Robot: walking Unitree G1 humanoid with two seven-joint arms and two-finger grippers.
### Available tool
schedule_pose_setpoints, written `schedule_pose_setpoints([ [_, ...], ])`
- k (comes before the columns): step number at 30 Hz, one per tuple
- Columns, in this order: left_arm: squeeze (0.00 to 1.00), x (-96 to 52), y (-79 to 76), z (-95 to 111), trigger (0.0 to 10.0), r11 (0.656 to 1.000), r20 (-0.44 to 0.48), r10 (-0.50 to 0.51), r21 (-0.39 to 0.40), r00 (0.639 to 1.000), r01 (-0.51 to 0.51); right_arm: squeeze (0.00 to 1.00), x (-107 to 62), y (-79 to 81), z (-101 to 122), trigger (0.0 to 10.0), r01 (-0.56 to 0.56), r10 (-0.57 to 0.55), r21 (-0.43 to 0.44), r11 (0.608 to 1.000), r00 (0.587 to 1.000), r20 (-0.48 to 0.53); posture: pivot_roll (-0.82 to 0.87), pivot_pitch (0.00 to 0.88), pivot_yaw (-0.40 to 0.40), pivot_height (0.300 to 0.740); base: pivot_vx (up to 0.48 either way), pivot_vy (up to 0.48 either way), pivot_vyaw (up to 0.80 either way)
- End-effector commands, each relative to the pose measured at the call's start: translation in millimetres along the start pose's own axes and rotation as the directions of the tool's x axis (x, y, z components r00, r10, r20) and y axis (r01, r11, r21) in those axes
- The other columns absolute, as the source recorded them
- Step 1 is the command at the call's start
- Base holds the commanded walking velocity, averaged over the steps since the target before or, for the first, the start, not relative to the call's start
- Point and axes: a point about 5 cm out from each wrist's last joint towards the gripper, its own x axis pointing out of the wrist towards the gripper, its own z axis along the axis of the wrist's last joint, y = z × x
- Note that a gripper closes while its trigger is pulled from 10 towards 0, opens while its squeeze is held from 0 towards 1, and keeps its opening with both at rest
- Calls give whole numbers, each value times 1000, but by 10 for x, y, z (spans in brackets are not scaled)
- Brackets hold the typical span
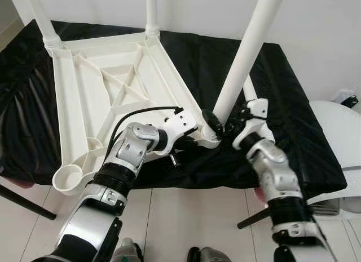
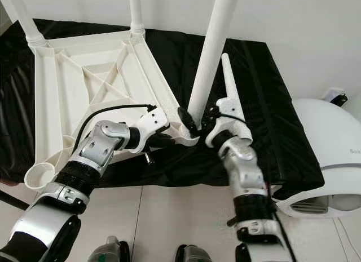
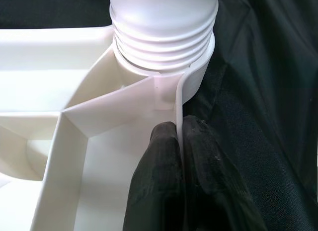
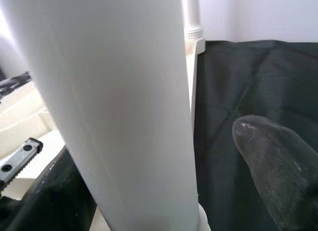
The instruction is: Building children table
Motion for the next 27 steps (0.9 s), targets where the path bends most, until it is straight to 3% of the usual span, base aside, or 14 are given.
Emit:
schedule_pose_setpoints([
  [1,0,9,62,-47,10000,983,15,174,-53,985,-173,1000,-29,-39,-28,10000,-20,20,16,1000,1000,-12,9,75,-56,740,0,0,0],
  [3,0,18,56,-42,10000,984,17,174,-55,985,-172,1000,-53,-68,-56,10000,-147,146,-16,989,988,-48,11,71,-56,740,0,0,0],
  [5,0,21,54,-40,10000,984,18,173,-55,985,-172,1000,-63,-83,-73,10000,-199,197,-24,980,978,-69,11,71,-56,740,0,0,0],
  [6,0,20,54,-37,10000,984,19,174,-55,985,-172,0,-68,-92,-90,10000,-249,246,-17,968,965,-93,15,69,-56,740,0,0,0],
  [17,0,8,61,-39,10000,983,18,176,-53,984,-175,0,-9,-197,-152,10000,-383,363,-62,922,908,-206,19,60,-50,740,0,0,0],
  [27,0,19,49,-31,10000,984,19,170,-49,985,-169,0,65,-259,-126,10000,-392,369,-84,916,906,-207,20,53,-45,740,0,0,0],
])
